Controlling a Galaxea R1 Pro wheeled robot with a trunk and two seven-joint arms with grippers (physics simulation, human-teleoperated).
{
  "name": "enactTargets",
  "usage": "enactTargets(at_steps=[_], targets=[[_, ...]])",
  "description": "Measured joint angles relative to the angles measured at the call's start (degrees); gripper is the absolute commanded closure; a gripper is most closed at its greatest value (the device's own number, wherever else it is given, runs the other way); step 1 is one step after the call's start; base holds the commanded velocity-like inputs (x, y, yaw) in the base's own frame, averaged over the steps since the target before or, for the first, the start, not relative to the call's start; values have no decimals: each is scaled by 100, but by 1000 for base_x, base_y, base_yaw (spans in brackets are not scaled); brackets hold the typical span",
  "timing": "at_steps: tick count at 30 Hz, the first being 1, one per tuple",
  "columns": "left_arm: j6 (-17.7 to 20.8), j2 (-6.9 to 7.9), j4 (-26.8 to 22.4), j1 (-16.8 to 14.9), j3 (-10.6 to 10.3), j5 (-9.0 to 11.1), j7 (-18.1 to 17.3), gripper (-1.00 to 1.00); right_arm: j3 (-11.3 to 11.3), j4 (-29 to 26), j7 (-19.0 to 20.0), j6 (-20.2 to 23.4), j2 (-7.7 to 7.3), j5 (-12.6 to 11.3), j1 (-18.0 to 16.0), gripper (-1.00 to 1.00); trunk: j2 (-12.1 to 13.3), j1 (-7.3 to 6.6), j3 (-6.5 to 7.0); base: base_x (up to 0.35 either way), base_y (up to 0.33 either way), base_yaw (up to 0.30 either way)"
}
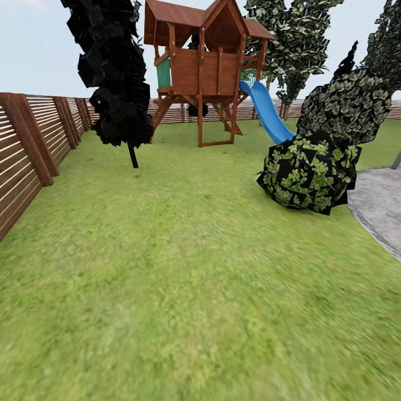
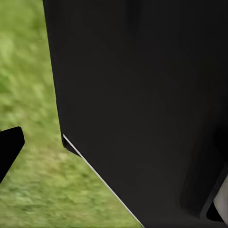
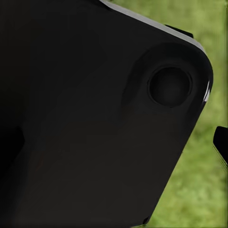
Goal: Take the three Easter eggs out of the wicker basket on the lawn in the garden, then place them on the lawn next to a single tree (choose any tree) so that all three eggs are next to the same tree and none are left in the basket.
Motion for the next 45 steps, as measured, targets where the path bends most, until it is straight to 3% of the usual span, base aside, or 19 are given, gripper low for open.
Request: enactTargets(at_steps=[31,45], targets=[[0,-8,0,0,0,0,0,-100,-28,0,1,-10,6,-11,0,-100,0,0,0,317,115,-1],[0,-5,0,0,0,0,0,-100,-41,-4,0,-18,1,-27,1,-100,0,0,0,317,115,-193]])
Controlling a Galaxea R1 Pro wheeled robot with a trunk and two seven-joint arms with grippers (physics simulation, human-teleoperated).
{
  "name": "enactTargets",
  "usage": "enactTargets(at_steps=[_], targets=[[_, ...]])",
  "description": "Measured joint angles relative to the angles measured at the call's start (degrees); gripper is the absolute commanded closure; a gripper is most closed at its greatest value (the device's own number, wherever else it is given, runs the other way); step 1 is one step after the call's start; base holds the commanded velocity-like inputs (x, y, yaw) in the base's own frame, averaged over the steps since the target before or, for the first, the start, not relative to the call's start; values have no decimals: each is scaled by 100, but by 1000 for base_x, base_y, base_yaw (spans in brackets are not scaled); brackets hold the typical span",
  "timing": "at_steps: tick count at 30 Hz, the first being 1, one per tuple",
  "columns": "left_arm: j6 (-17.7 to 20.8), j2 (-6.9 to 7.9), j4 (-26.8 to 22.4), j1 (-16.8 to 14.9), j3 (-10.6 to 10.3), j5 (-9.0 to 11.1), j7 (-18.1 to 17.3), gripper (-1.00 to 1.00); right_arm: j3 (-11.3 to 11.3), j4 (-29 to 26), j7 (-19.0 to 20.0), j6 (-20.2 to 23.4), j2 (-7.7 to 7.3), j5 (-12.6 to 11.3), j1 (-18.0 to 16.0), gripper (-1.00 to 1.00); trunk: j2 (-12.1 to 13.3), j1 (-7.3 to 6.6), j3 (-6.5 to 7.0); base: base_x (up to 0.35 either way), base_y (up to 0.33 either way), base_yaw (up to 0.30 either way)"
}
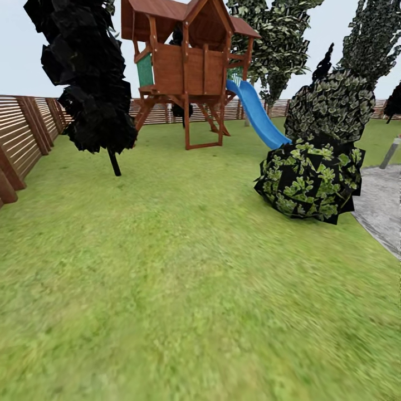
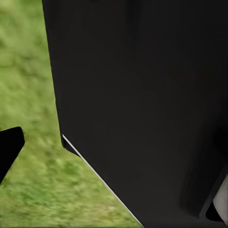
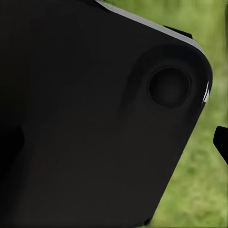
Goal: Take the three Easter eggs out of the wicker basket on the lawn in the garden, then place them on the lawn next to a single tree (choose any tree) so that all three eggs are next to the same tree and none are left in the basket.
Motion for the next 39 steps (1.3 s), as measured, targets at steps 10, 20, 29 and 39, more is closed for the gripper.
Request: enactTargets(at_steps=[10,20,29,39], targets=[[0,-2,0,0,0,0,0,-100,41,17,0,25,-1,11,-1,-100,0,0,0,317,115,-16],[0,0,0,0,0,0,0,-100,41,14,-3,25,-6,1,-1,-100,0,0,0,317,115,0],[0,-3,0,0,0,0,0,-100,42,14,-4,17,-9,-6,-1,-100,0,0,0,317,115,0],[0,-2,0,0,0,0,2,-100,33,9,-4,12,-9,-4,-1,-100,0,0,0,317,115,0]])
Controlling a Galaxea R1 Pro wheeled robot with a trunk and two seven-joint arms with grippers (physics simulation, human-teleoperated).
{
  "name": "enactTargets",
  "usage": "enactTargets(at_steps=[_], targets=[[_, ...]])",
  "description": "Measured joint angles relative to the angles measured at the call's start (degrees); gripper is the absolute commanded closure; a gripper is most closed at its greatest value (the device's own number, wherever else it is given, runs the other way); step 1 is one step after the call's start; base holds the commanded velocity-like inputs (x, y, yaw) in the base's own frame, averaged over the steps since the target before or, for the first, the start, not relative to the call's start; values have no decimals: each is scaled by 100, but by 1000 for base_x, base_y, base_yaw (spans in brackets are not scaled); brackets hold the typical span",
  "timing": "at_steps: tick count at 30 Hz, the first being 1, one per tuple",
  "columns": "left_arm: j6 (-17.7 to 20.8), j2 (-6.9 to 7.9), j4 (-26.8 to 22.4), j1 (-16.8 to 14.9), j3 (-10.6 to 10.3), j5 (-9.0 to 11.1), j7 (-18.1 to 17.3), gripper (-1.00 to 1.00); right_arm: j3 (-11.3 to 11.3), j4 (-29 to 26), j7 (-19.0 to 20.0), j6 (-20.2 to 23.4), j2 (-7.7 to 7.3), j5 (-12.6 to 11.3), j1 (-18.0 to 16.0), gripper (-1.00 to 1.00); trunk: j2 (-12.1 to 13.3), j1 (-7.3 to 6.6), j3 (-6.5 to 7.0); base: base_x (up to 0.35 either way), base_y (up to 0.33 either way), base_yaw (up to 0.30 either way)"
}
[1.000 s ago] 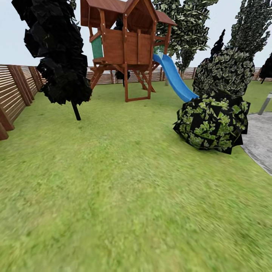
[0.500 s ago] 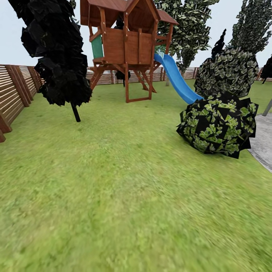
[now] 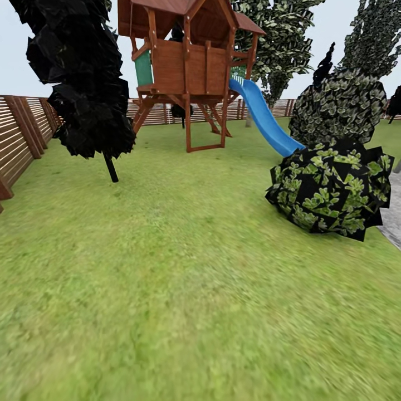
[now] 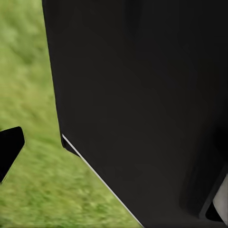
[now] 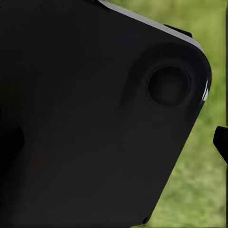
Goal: Take the three Easter eggs out of the wicker basket on the lawn in the garden, then place them on the lawn next to a single tree (choose any tree) so that all three eggs are next to the same tree and none are left in the basket.
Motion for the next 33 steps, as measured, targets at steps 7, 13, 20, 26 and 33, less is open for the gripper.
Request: enactTargets(at_steps=[7,13,20,26,33], targets=[[0,-1,0,0,-1,0,-2,-100,-8,0,5,-15,40,13,0,-100,0,0,0,317,115,0],[0,0,-1,0,0,0,0,-100,-10,-3,5,-14,43,16,0,-100,0,0,0,317,115,0],[0,-1,0,0,0,0,3,-100,-31,9,5,-13,44,-25,0,-100,0,0,0,317,115,0],[0,1,-1,0,0,0,2,-100,-34,12,5,-13,45,-23,0,-100,0,0,0,317,115,0],[0,0,0,0,0,0,0,-100,-32,12,5,-13,44,-23,0,-100,0,0,0,317,115,0]])
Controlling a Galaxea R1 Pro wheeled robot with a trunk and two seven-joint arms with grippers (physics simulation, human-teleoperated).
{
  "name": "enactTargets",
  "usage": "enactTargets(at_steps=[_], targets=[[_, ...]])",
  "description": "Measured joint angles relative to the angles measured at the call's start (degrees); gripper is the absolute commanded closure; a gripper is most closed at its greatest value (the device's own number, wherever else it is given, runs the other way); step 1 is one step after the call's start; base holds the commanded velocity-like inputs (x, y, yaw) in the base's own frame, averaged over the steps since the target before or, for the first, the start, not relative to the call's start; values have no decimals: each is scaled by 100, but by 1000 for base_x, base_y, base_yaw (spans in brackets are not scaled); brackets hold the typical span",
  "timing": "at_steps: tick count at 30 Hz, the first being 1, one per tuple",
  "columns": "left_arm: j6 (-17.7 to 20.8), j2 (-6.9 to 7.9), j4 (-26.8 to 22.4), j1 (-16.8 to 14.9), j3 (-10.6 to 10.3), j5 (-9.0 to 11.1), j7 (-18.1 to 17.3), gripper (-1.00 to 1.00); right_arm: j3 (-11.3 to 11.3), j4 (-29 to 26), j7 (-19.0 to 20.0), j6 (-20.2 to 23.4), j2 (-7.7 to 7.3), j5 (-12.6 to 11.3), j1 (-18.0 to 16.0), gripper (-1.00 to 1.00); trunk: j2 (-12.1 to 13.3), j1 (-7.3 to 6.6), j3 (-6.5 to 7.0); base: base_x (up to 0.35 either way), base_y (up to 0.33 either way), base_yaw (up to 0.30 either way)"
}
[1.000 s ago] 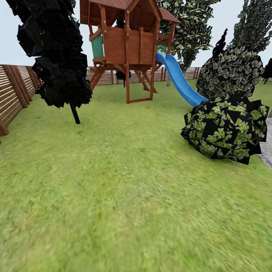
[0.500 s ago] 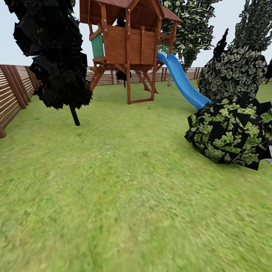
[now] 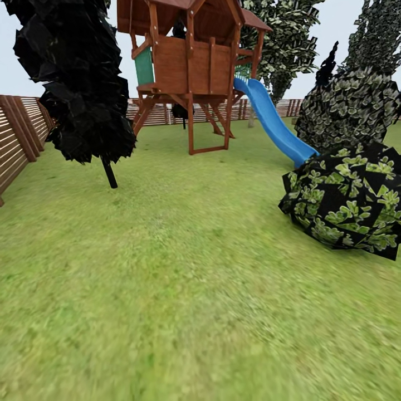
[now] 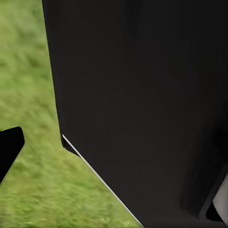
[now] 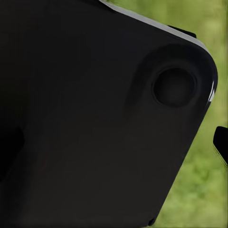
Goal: Take the three Easter eggs out of the wicker basket on the lawn in the garden, then place them on the lawn next to a single tree (choose any tree) so that all three eggs are next to the same tree and none are left in the basket.
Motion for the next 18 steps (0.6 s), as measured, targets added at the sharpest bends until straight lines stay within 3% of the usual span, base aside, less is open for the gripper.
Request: enactTargets(at_steps=[18], targets=[[0,-1,0,0,0,0,-1,-100,16,34,-1,9,-29,26,0,-100,0,0,0,317,112,0]])
